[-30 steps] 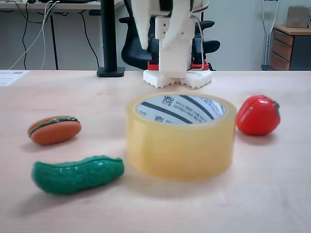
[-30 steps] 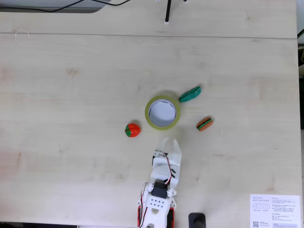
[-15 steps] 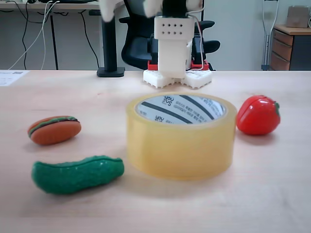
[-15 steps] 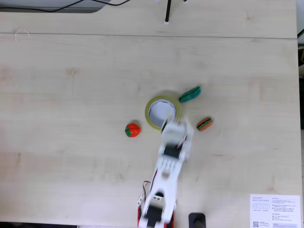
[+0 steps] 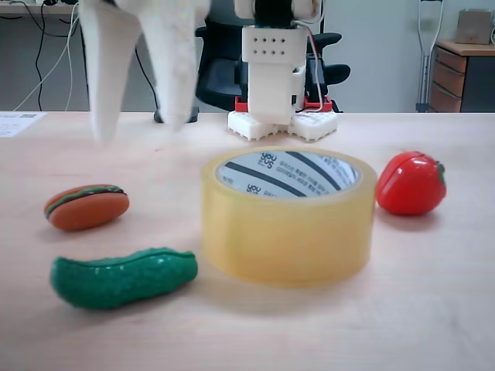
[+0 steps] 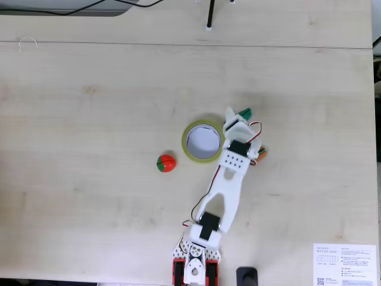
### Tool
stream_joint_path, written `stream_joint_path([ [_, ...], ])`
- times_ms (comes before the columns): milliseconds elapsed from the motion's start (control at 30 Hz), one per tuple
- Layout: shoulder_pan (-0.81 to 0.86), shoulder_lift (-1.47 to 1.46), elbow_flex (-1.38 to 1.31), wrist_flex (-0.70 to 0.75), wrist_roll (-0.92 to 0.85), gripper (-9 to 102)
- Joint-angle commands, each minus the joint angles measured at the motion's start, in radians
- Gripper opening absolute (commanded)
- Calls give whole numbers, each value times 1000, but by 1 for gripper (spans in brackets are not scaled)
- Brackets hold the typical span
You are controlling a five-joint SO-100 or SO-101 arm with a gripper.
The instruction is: Grasp a cucumber and put it in the hole.
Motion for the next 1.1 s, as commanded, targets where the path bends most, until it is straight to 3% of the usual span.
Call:
stream_joint_path([
  [0, 23, -11, -95, 28, 26, 39],
  [233, 37, -100, -126, 28, 26, 44],
  [1067, -20, -426, -376, -18, -60, 45],
])
